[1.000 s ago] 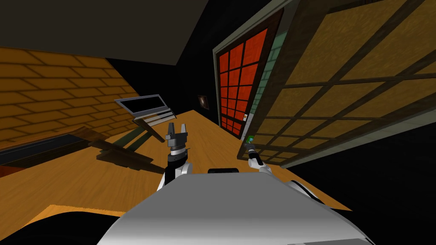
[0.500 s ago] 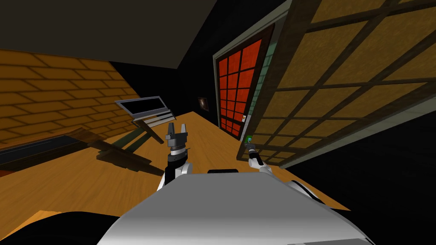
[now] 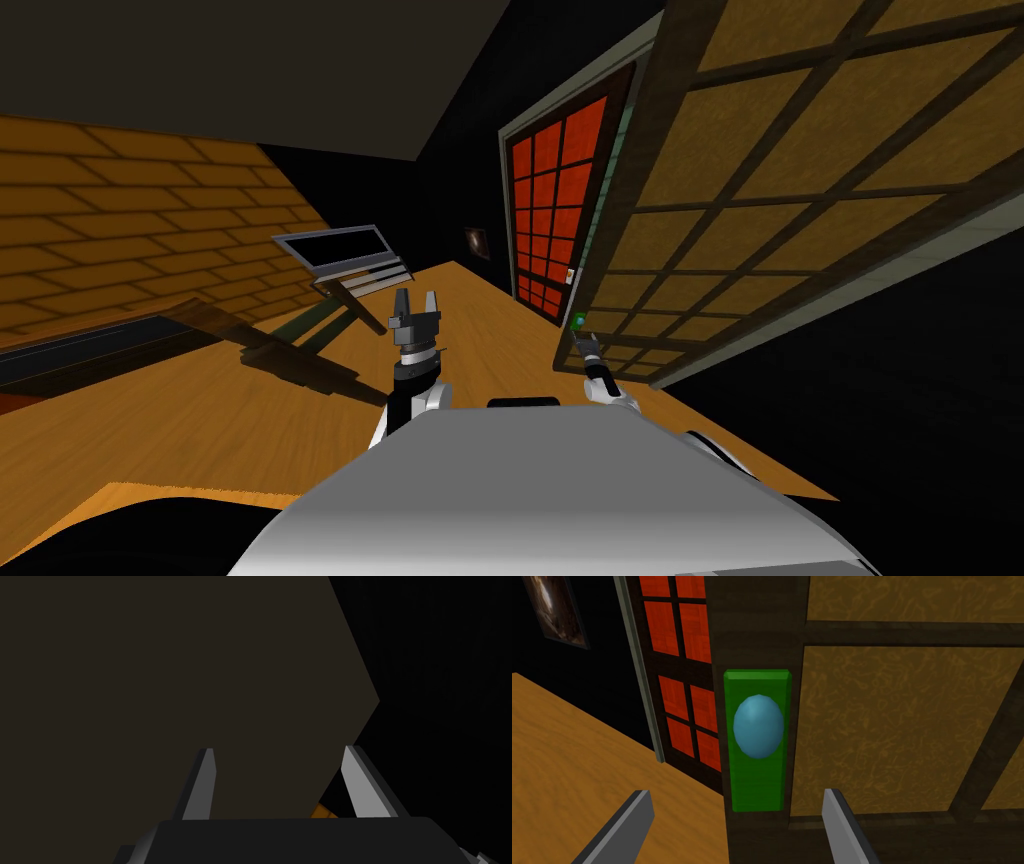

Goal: Pull the door open

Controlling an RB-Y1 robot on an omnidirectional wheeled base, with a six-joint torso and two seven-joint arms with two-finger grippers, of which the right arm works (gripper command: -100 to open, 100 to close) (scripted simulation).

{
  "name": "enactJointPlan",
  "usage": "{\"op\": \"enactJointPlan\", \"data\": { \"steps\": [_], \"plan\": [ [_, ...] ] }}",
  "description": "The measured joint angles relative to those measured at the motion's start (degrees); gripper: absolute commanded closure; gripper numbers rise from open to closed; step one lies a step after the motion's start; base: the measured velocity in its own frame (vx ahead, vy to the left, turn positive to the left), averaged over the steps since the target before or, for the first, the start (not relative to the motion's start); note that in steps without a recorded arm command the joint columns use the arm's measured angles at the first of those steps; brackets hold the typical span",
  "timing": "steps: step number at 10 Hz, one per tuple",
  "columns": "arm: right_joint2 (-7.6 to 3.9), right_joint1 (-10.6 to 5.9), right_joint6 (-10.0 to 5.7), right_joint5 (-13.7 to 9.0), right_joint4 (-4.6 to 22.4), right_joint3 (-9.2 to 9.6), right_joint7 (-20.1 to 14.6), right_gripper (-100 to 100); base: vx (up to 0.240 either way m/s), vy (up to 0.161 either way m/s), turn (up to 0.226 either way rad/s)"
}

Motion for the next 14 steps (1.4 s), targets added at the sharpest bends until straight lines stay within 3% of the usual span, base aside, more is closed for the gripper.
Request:
{"op": "enactJointPlan", "data": {
  "steps": [5,6,9,12,13,14],
  "plan": [
    [0.44,2.55,-5.62,1.1,-1.0,1.49,-0.4,-100,-0.093,-0.024,-0.001],
    [0.45,2.58,-5.89,1.1,-0.9,1.53,-0.5,-100,0.159,0.038,0.148],
    [-1.09,2.99,-7.58,0.6,1.0,0.89,-2.4,-100,0.272,0.010,0.122],
    [-3.62,3.74,-8.78,-0.2,2.3,-0.02,-4.9,-100,0.228,-0.021,0.089],
    [-3.66,3.93,-8.97,-0.2,2.2,-0.02,-5.0,100,-0.022,0.009,-0.002],
    [-3.64,3.78,-8.89,-0.2,2.3,-0.03,-5.0,100,-0.038,-0.006,-0.003]
  ]
}}
